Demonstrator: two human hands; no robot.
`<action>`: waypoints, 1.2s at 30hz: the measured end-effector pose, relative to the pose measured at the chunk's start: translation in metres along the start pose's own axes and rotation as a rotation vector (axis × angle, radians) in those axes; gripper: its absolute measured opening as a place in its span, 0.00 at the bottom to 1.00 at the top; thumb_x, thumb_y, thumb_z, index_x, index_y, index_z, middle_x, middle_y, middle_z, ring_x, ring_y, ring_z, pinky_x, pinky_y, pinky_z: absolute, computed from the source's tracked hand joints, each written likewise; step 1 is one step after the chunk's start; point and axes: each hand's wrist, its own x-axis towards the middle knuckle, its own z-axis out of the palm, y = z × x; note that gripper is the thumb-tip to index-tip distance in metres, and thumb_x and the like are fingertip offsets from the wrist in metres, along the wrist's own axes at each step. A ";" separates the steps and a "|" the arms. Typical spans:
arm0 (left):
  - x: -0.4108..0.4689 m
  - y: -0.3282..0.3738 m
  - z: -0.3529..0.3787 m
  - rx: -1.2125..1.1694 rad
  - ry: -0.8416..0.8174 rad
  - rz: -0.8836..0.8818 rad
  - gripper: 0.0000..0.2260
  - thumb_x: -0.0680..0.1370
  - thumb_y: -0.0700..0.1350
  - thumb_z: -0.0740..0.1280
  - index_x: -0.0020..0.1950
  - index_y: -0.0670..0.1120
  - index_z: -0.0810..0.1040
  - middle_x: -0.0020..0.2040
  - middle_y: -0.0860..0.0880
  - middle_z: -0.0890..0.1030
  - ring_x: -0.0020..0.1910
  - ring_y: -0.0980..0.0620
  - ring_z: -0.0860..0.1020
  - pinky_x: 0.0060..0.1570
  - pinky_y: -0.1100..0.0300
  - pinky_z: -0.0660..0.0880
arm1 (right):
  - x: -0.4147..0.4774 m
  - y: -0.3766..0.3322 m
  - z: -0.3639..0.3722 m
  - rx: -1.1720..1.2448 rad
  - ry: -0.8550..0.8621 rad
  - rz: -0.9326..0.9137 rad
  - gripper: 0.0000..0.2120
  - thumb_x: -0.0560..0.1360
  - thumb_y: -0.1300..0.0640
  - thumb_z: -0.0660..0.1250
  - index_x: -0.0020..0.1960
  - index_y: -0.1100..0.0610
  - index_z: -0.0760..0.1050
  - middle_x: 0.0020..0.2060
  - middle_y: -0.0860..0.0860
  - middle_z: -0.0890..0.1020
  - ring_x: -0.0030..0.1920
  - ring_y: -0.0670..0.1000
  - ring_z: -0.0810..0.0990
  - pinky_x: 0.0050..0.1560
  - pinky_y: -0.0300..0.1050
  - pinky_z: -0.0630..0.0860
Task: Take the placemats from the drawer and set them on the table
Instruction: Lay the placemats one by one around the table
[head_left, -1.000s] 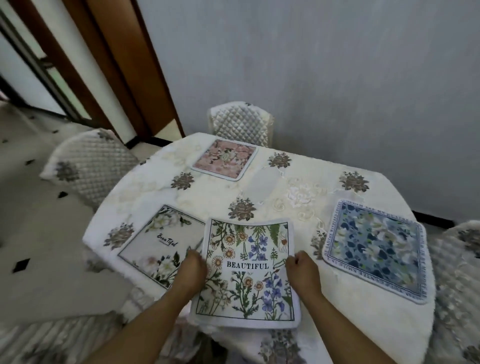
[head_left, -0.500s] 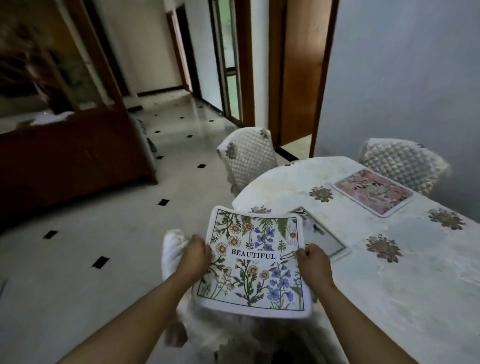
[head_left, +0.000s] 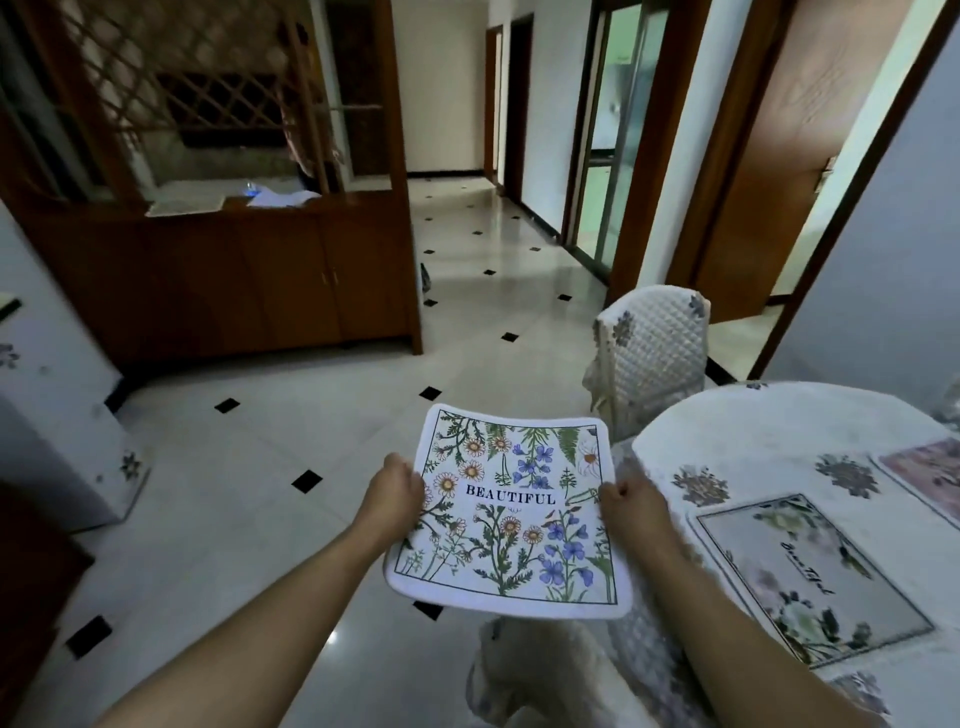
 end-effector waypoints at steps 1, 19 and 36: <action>0.012 -0.006 -0.006 -0.014 0.004 -0.011 0.07 0.81 0.45 0.55 0.51 0.42 0.69 0.42 0.46 0.77 0.38 0.52 0.75 0.31 0.58 0.66 | 0.009 -0.011 0.010 -0.011 -0.016 -0.012 0.15 0.76 0.56 0.61 0.33 0.61 0.74 0.29 0.59 0.80 0.32 0.59 0.80 0.33 0.45 0.74; 0.254 -0.111 -0.168 -0.044 0.186 -0.161 0.07 0.82 0.45 0.55 0.48 0.43 0.68 0.43 0.44 0.79 0.39 0.49 0.78 0.32 0.58 0.71 | 0.199 -0.245 0.237 0.045 -0.213 -0.189 0.10 0.77 0.59 0.62 0.37 0.59 0.71 0.27 0.51 0.78 0.25 0.48 0.74 0.25 0.38 0.66; 0.550 -0.025 -0.137 -0.031 -0.175 0.163 0.09 0.83 0.48 0.54 0.51 0.44 0.68 0.42 0.46 0.78 0.35 0.52 0.79 0.25 0.62 0.70 | 0.373 -0.286 0.258 0.140 0.175 0.122 0.09 0.73 0.58 0.63 0.35 0.55 0.68 0.28 0.52 0.73 0.28 0.51 0.70 0.31 0.43 0.66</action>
